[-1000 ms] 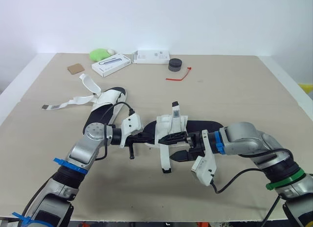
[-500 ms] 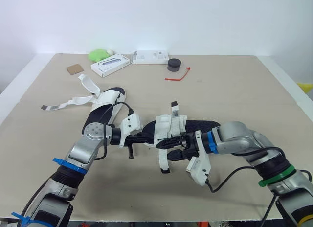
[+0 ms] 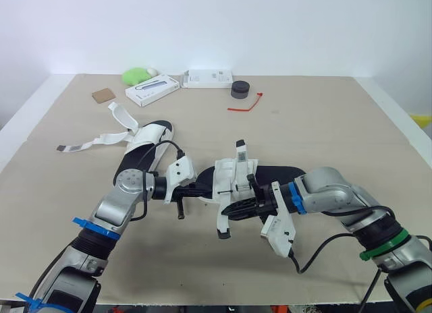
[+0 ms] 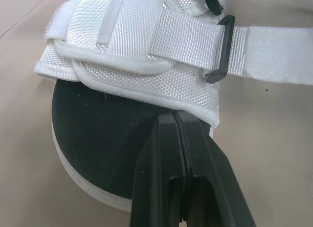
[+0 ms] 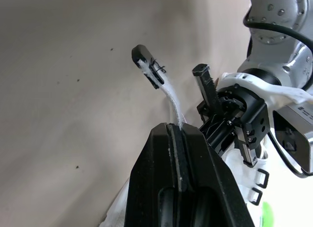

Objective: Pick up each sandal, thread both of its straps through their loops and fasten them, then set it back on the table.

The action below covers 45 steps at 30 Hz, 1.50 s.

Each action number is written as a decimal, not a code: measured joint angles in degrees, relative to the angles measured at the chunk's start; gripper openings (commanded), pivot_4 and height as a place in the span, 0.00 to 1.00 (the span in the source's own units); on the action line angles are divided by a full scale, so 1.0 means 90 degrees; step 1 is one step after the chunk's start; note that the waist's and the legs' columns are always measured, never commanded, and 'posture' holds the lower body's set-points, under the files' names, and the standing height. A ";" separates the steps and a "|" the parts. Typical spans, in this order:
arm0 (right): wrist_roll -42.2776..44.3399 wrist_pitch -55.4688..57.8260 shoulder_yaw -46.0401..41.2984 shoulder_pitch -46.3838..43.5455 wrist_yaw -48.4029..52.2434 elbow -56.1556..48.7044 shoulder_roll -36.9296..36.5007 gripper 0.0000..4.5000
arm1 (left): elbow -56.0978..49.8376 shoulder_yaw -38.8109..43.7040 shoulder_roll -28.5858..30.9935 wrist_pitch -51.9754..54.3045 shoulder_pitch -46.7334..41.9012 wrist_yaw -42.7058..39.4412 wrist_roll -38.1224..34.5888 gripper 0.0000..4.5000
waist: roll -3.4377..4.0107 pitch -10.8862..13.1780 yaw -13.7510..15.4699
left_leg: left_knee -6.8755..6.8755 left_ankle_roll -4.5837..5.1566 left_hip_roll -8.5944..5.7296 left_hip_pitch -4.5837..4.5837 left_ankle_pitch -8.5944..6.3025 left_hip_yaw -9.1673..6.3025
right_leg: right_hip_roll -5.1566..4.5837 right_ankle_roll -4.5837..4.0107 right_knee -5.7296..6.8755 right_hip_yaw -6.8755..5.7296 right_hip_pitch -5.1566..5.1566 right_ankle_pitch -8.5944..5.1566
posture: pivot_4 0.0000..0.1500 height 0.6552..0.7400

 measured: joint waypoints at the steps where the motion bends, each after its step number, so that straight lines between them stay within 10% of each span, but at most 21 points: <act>1: 0.0111 0.0159 -0.0001 0.0001 0.0031 -0.0070 0.0018 0.01 | 0.0001 0.0000 0.0002 0.0000 0.0000 -0.0001 0.0000 0.00 | 0.0000 0.0000 0.0000 | 0.0000 0.0000 0.0001 0.0000 0.0000 -0.0001 | 0.0001 0.0000 0.0000 0.0000 0.0000 0.0000 | 1.00 1.00; 19: 0.2373 0.3217 -0.0448 0.0659 0.0944 -0.1045 0.0102 0.01 | 0.0010 -0.0010 -0.0013 -0.0060 -0.0006 -0.0024 0.0000 0.00 | 0.0000 0.0000 0.0001 | 0.0000 0.0002 0.0003 -0.0006 -0.0001 -0.0017 | 0.0001 -0.0004 0.0000 -0.0013 -0.0001 -0.0004 | 1.00 1.00; 31: 0.3226 0.7159 -0.1300 0.0193 -0.0488 -0.1362 0.1090 0.01 | 0.0055 0.0044 -0.0011 -0.0094 -0.0033 0.0027 0.0004 0.00 | 0.0001 0.0000 0.0002 | 0.0000 -0.0003 0.0001 -0.0014 0.0001 -0.0030 | -0.0004 -0.0008 0.0000 -0.0025 -0.0003 0.0000 | 1.00 1.00; 45: 0.3450 0.8919 -0.1925 0.0129 -0.1166 -0.1057 0.1361 0.01 | 0.0056 0.0008 -0.0013 -0.0076 -0.0032 0.0107 0.0003 0.00 | 0.0001 0.0000 0.0000 | 0.0000 -0.0003 0.0001 -0.0020 0.0001 -0.0032 | -0.0005 -0.0006 -0.0001 -0.0029 -0.0005 -0.0001 | 1.00 1.00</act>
